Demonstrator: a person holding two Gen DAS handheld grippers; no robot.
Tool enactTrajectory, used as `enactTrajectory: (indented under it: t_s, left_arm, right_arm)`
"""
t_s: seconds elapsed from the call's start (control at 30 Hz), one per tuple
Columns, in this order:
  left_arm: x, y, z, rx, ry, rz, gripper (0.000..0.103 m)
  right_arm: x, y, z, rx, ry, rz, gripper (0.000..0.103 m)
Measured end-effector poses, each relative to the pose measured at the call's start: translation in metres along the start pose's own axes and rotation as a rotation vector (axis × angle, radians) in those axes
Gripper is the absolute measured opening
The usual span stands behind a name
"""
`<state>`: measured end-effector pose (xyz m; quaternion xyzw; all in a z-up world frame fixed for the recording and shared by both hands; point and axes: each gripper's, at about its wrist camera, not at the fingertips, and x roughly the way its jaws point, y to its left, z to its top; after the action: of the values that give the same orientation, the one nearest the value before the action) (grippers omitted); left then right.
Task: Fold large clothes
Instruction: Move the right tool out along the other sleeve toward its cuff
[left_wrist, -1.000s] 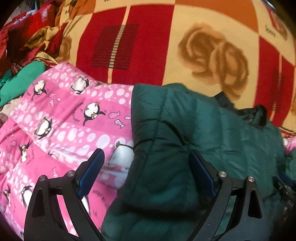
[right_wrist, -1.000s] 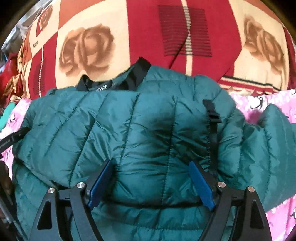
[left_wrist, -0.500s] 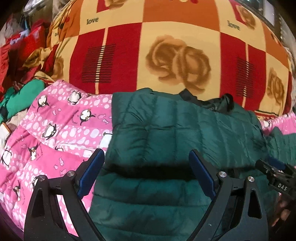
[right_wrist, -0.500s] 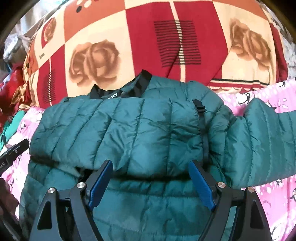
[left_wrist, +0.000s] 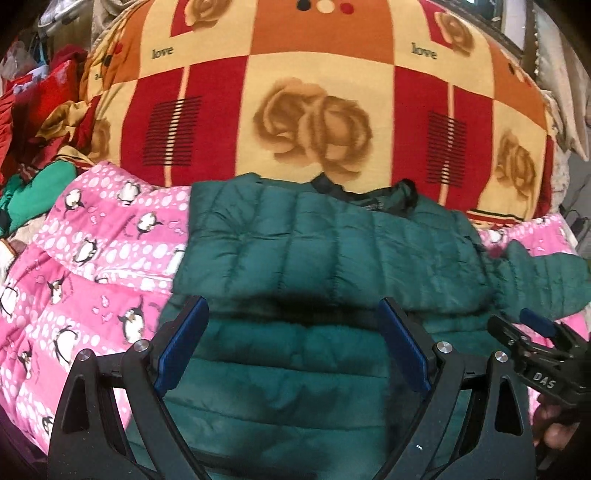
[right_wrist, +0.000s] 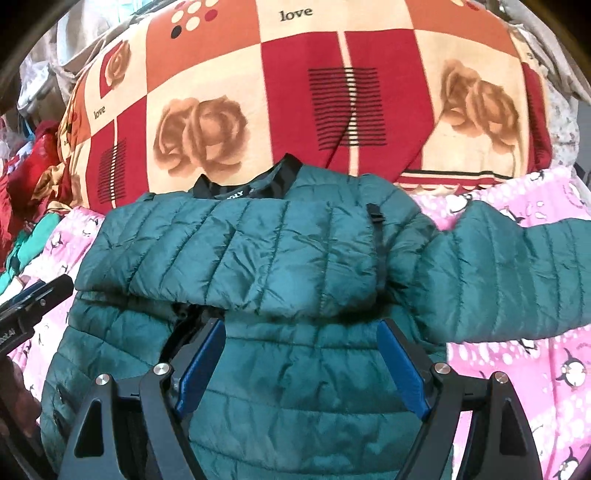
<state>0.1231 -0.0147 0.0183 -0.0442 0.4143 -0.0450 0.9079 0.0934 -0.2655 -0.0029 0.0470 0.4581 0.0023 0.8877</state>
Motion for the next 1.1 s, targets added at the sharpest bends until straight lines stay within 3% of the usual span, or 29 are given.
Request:
enactTrajectory:
  t_s: [0.57,1.1]
  left_arm:
    - [-0.004,-0.067,0.016,0.038,-0.005,-0.091,0.092]
    - [0.027,-0.073,0.014,0.030,0.052,-0.061,0.092]
  right_arm:
    - [-0.033,-0.094,0.001,0.084,-0.056,-0.133,0.082]
    - [-0.034,-0.204,0.007,0.230,-0.058,-0.247,0.094]
